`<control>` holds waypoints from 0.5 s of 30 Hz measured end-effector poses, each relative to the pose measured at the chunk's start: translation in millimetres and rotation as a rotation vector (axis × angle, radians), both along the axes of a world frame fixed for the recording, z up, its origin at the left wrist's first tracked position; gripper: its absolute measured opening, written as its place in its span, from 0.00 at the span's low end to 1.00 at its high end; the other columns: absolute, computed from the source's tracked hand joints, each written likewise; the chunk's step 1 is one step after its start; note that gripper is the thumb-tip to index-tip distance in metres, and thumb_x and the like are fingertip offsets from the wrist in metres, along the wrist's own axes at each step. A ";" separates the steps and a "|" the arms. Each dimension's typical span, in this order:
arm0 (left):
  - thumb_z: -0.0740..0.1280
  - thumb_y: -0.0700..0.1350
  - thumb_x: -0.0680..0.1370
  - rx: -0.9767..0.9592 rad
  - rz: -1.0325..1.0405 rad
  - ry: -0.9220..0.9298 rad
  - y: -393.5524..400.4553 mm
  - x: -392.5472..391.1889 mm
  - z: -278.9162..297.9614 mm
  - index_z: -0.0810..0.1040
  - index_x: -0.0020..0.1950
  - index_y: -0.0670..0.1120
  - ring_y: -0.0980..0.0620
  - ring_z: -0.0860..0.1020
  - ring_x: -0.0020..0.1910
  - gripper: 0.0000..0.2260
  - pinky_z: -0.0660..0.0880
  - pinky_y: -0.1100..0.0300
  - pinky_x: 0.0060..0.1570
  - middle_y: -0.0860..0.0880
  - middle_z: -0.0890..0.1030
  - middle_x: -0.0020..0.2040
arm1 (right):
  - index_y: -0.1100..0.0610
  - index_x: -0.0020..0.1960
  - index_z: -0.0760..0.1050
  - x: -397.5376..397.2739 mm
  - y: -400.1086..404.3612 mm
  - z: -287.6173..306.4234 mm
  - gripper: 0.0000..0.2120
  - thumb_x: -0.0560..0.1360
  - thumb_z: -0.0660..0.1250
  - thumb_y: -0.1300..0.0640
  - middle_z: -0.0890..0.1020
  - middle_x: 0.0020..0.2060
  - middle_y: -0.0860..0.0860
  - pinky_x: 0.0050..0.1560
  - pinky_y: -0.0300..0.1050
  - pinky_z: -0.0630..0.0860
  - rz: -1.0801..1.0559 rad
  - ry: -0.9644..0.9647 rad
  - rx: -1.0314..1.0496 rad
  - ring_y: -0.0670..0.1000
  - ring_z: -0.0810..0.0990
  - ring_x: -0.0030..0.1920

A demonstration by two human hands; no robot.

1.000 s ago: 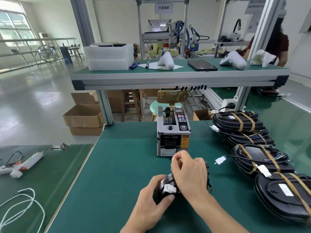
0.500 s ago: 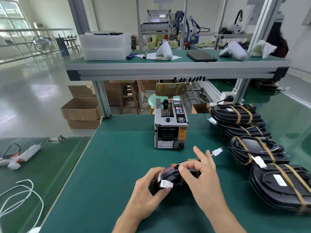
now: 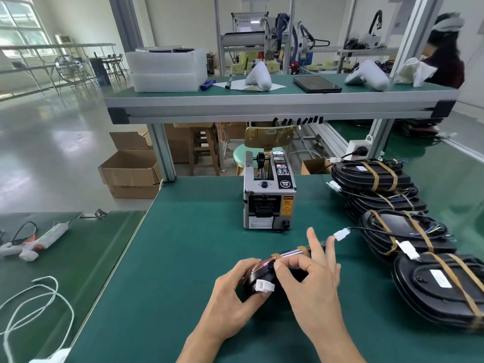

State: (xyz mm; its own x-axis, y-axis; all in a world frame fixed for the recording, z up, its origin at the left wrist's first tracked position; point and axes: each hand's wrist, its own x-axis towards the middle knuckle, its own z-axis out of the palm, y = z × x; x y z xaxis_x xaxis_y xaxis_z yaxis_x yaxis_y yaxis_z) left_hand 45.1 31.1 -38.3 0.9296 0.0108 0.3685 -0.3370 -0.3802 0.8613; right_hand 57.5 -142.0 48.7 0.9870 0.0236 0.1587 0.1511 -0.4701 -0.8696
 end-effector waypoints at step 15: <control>0.73 0.58 0.80 -0.006 0.001 -0.012 0.2 0.8 -0.3 0.77 0.69 0.57 0.48 0.84 0.56 0.18 0.79 0.59 0.56 0.53 0.85 0.60 | 0.44 0.33 0.79 3.9 5.6 -9.5 0.13 0.75 0.76 0.53 0.60 0.80 0.39 0.81 0.54 0.34 -0.059 -0.038 -0.067 0.38 0.38 0.81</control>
State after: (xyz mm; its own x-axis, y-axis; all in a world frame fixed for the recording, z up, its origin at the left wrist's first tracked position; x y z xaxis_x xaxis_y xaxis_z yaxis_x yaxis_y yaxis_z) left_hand 45.9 31.3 -38.6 0.9251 0.0140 0.3794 -0.3468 -0.3757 0.8594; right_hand 61.4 -136.5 39.2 0.9803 -0.0221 0.1964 0.1542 -0.5360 -0.8300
